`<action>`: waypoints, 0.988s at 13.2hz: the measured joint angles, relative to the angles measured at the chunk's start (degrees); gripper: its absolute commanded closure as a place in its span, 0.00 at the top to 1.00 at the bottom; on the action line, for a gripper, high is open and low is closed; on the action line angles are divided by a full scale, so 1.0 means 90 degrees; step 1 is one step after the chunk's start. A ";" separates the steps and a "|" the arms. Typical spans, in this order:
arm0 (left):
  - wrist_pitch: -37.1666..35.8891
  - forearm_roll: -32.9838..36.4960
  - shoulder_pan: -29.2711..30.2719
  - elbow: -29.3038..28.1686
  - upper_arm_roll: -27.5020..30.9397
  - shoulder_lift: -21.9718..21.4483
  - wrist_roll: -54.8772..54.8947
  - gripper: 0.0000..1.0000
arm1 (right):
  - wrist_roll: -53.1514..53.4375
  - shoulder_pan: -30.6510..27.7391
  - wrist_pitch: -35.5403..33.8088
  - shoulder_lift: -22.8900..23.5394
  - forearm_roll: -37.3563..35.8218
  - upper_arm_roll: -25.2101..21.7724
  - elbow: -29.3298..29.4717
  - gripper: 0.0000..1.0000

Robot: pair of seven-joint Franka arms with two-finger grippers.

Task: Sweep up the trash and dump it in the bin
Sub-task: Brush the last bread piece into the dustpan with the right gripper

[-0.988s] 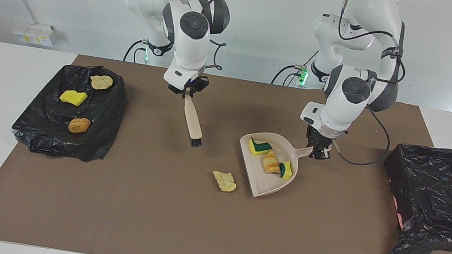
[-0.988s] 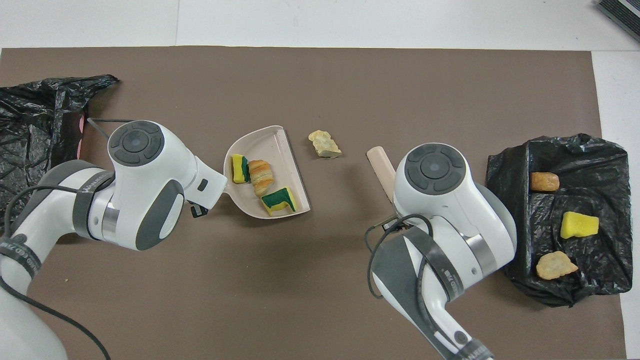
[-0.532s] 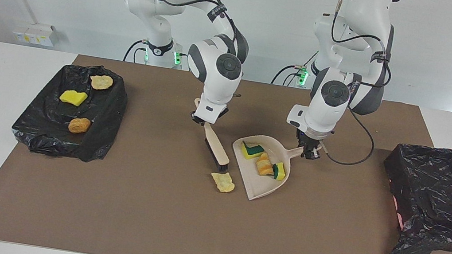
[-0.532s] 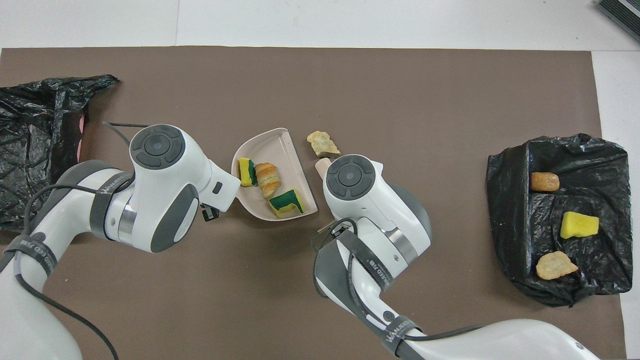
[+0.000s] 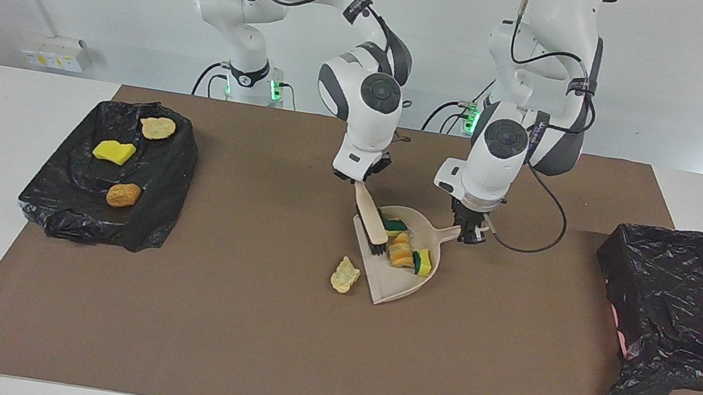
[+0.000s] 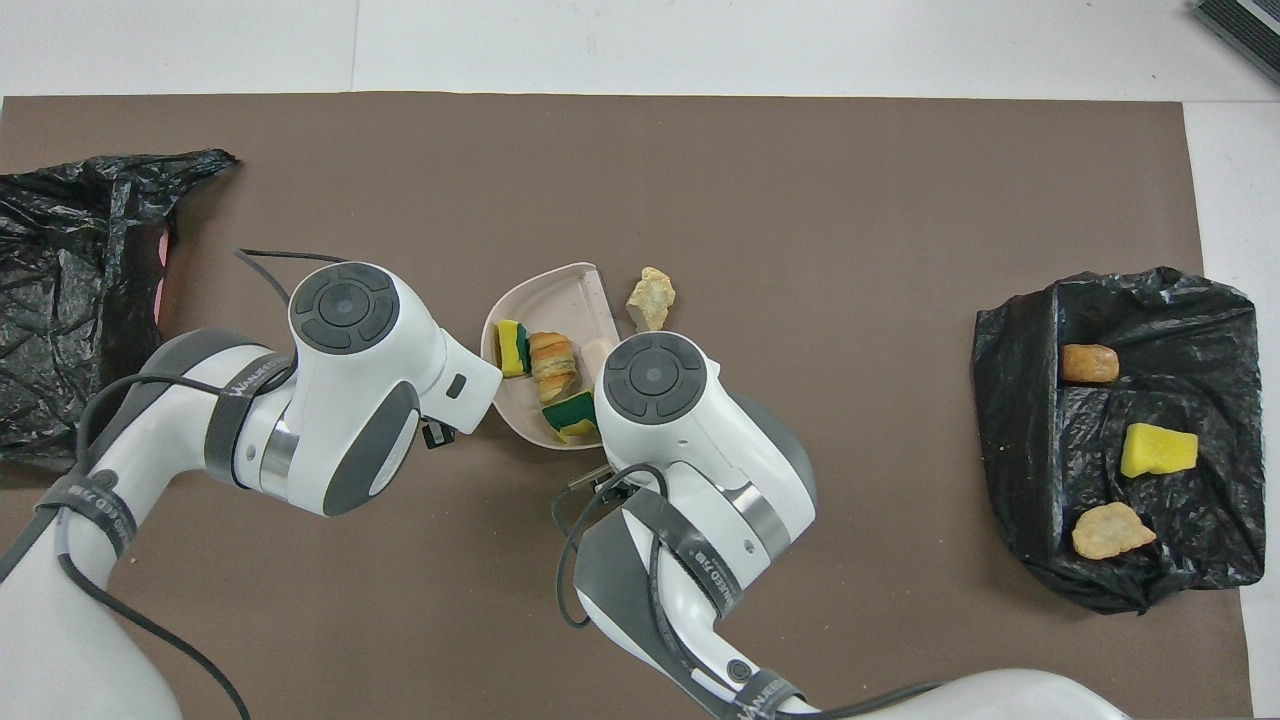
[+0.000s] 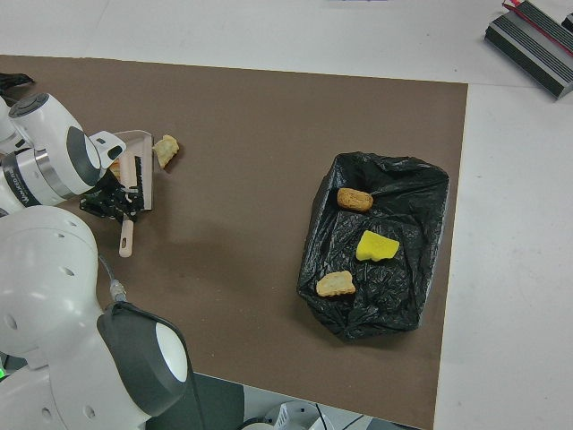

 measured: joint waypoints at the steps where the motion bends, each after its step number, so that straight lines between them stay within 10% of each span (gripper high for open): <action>1: 0.0000 0.0000 0.0000 0.0000 0.0000 0.0000 0.0000 0.00 | -0.0244 -0.0200 -0.0149 -0.0094 -0.0026 -0.0017 0.0113 0.00; 7: 0.0001 0.0000 -0.0010 -0.0008 -0.0001 -0.0004 0.0000 0.00 | -0.1017 -0.0624 -0.0296 0.1021 -0.1768 -0.0083 0.1061 0.00; 13: 0.0007 0.0000 -0.0252 -0.0154 -0.0016 -0.0105 -0.0180 0.00 | -0.0471 -0.0106 -0.0460 0.1539 -0.0518 0.0082 0.1423 0.00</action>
